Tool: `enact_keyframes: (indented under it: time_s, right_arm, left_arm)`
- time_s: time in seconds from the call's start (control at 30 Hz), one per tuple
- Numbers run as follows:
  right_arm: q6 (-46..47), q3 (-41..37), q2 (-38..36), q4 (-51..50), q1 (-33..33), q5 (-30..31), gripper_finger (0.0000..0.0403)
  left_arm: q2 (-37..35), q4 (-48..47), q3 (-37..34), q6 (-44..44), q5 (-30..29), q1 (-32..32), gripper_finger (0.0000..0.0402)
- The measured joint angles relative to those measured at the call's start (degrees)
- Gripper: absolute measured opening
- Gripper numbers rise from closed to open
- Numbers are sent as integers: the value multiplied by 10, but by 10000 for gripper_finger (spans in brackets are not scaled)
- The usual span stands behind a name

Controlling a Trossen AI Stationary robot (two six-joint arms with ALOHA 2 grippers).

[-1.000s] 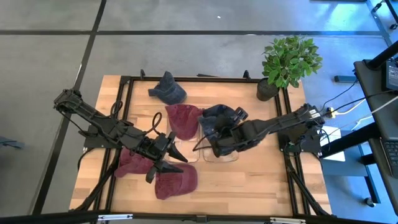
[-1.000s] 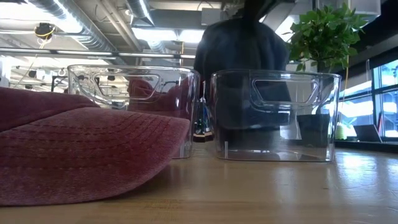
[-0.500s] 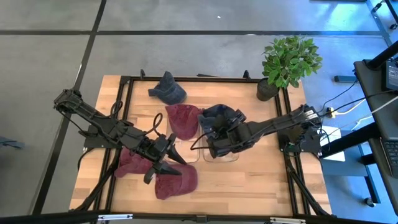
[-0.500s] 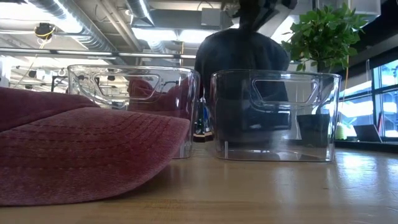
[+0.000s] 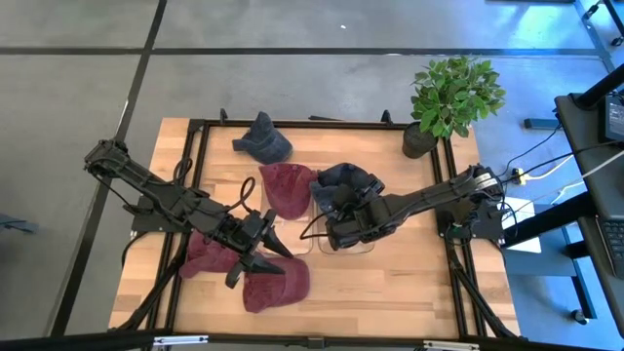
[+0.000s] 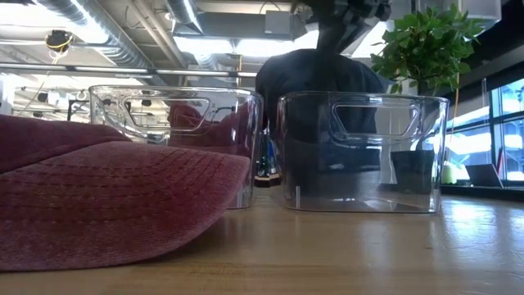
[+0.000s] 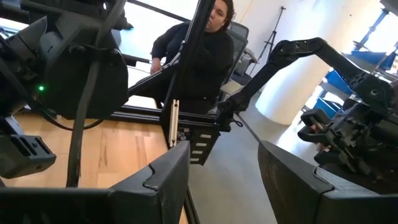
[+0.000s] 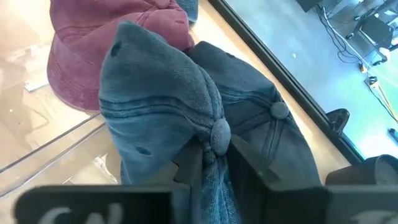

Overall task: Pick & Place hat
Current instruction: Put the bottom blue cap into the right transparent bin, then put the bottom red cap into the left transparent bin

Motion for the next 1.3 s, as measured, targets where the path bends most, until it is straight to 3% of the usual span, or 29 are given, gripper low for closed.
enact_keyframes:
  time_s: [0.33, 0.6, 0.73, 0.93, 1.13, 1.3]
  right_arm:
    - [-24, 13, -4, -12, -7, 0, 195]
    - [-73, 84, -9, -39, -8, -2, 222]
    - [-135, 134, -9, -48, -3, -19, 222]
    - [-167, 175, -28, -80, 14, -29, 222]
    - [-189, 170, -60, -58, 23, -144, 222]
    - [-252, 169, -65, 15, 34, -206, 222]
  left_arm:
    - [-2, -30, 0, -15, -5, 0, 185]
    - [-6, -122, 0, -146, -5, 0, 185]
    - [-6, -204, 0, -265, 6, -12, 185]
    - [15, -318, 0, -506, 4, -82, 185]
    - [89, -331, 0, -715, -94, -145, 185]
    - [175, -347, 0, -838, -102, -155, 185]
